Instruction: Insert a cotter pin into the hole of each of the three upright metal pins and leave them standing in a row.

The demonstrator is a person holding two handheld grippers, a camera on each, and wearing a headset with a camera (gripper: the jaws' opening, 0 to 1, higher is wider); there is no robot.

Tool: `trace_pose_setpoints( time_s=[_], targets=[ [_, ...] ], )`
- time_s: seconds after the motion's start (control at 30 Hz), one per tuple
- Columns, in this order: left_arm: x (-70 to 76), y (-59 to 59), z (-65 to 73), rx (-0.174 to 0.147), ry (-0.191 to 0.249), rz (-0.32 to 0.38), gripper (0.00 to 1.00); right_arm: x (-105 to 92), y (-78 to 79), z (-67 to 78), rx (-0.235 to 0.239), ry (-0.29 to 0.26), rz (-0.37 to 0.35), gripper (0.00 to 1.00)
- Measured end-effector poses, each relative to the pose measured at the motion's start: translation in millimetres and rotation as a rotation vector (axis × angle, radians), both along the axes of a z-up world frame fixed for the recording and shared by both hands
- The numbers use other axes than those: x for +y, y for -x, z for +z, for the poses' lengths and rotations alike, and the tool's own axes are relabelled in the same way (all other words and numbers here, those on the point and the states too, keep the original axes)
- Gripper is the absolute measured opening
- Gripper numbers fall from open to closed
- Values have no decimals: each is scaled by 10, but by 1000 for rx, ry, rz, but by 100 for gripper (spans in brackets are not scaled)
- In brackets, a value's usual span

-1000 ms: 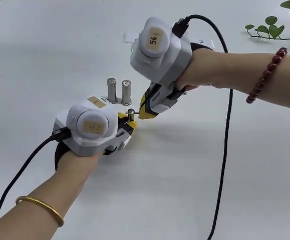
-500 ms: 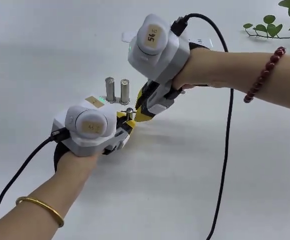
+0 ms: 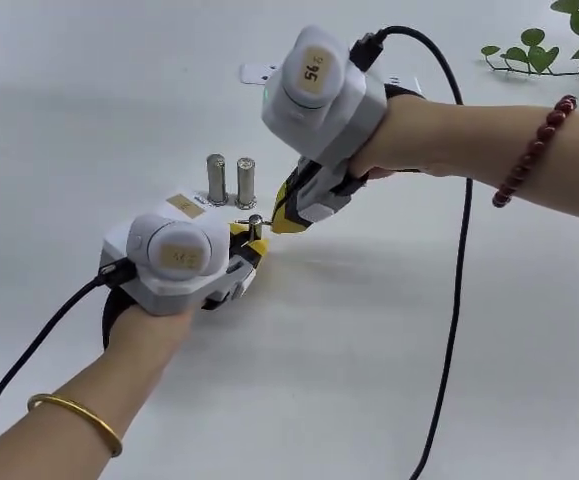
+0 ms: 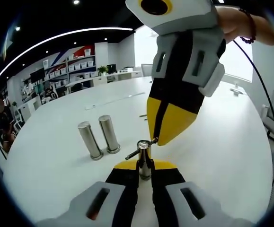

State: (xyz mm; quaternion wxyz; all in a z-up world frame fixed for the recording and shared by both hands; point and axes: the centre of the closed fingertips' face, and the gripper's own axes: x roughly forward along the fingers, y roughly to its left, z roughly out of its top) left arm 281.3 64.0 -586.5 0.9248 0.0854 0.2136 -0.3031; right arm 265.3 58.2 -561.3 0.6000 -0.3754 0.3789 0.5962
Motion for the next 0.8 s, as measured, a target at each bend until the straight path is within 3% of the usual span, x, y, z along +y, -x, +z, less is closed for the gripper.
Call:
trace_pose_setpoints(
  time_s=[0.47, 0.8],
  targets=[
    [2, -12, -9, -9, -12, -1, 6, 44, -7, -12, -10, -5, 3, 0],
    [6, -19, -12, -6, 6, 13, 6, 71, -17, -17, -12, -17, -3, 0]
  ],
)
